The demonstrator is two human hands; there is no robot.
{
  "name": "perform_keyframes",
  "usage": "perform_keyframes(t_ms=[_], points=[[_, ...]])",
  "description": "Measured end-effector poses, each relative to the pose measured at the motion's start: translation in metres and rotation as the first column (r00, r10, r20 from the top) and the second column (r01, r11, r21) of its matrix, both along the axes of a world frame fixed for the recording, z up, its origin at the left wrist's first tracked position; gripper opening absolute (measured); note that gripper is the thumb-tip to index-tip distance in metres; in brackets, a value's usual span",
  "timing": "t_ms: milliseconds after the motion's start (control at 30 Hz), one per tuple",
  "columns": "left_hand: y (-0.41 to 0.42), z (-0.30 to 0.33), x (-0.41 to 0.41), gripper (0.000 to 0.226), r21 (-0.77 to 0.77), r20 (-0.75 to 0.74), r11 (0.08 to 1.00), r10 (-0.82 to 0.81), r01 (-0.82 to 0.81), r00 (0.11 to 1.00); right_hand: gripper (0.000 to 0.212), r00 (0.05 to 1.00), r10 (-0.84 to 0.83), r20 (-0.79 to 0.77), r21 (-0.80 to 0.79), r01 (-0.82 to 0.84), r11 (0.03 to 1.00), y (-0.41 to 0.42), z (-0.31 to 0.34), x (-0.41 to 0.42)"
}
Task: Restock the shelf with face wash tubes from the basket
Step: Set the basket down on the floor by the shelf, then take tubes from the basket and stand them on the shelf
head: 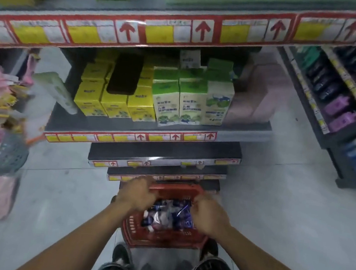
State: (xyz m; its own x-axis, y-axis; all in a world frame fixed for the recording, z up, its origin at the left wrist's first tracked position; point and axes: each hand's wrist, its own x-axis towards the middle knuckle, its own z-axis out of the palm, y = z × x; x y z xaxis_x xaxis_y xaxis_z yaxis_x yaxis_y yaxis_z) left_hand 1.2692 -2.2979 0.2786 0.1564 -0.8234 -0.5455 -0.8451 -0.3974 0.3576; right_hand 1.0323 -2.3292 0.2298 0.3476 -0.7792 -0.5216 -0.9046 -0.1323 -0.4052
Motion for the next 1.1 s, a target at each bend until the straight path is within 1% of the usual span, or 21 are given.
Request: perform_keyframes(t_ms=[133,233,300,333,400,467,533,567,600,667,767,867,900,1000,1100], points=[[-0.001,-0.041,-0.011,0.029,0.041,-0.009,0.999,0.006,-0.005,1.0,0.03,1.0,-0.026,-0.01,0.063,0.026,0.998,-0.001,-0.041,-0.014],[0.004,-0.092,-0.006,0.033,0.092,0.018,0.996,-0.001,-0.001,1.0,0.04,0.998,-0.045,-0.031,0.114,0.049,0.992,0.0,-0.086,-0.01],[0.008,-0.143,0.003,0.047,0.129,-0.015,0.992,0.019,-0.017,1.0,0.043,0.998,-0.049,-0.031,0.126,0.053,0.991,0.002,-0.129,-0.003],[0.011,-0.17,0.009,0.051,0.151,-0.036,0.988,0.033,-0.027,0.999,0.044,0.998,-0.05,-0.041,0.14,0.055,0.989,0.003,-0.151,0.001],[0.014,-0.225,0.018,0.042,0.189,-0.058,0.982,0.029,-0.018,0.998,0.041,0.997,-0.043,-0.058,0.159,0.052,0.986,0.004,-0.199,0.01],[0.016,-0.276,0.026,0.038,0.181,-0.071,0.983,0.028,-0.015,0.997,0.04,0.997,-0.032,-0.073,0.152,0.042,0.987,0.003,-0.257,0.017],[0.018,-0.329,0.033,0.042,0.178,-0.069,0.984,0.016,-0.003,0.998,0.054,0.996,0.013,-0.085,0.155,0.0,0.988,0.001,-0.313,0.026],[0.019,-0.356,0.036,0.041,0.174,-0.061,0.985,0.011,0.0,0.998,0.055,0.994,0.049,-0.093,0.167,-0.032,0.985,0.0,-0.343,0.029],[0.019,-0.382,0.04,0.038,0.164,-0.057,0.986,0.015,-0.006,0.998,0.049,0.994,0.054,-0.099,0.175,-0.036,0.984,-0.002,-0.367,0.035],[0.016,-0.429,0.044,0.033,0.142,-0.047,0.99,0.026,-0.019,0.999,0.037,0.995,-0.003,-0.098,0.156,0.018,0.988,-0.008,-0.409,0.045],[0.013,-0.49,0.052,0.034,0.106,-0.03,0.994,0.015,-0.012,0.999,0.036,0.994,-0.022,-0.104,0.123,0.035,0.992,-0.013,-0.465,0.056],[0.014,-0.527,0.054,0.04,0.073,-0.026,0.997,0.036,-0.034,0.999,0.041,0.993,-0.034,-0.111,0.104,0.046,0.993,-0.013,-0.506,0.062],[0.016,-0.534,0.054,0.042,0.051,-0.027,0.998,0.049,-0.047,0.998,0.038,0.994,-0.037,-0.107,0.089,0.046,0.995,-0.012,-0.513,0.062],[0.035,-0.543,0.05,0.035,-0.033,-0.022,0.995,0.094,-0.094,0.995,0.028,0.996,-0.049,-0.078,-0.013,0.048,0.999,0.0,-0.517,0.056],[0.069,-0.537,0.041,0.038,-0.038,-0.033,0.994,0.103,-0.104,0.994,0.027,0.997,-0.05,-0.054,-0.053,0.047,0.998,0.026,-0.504,0.046]])
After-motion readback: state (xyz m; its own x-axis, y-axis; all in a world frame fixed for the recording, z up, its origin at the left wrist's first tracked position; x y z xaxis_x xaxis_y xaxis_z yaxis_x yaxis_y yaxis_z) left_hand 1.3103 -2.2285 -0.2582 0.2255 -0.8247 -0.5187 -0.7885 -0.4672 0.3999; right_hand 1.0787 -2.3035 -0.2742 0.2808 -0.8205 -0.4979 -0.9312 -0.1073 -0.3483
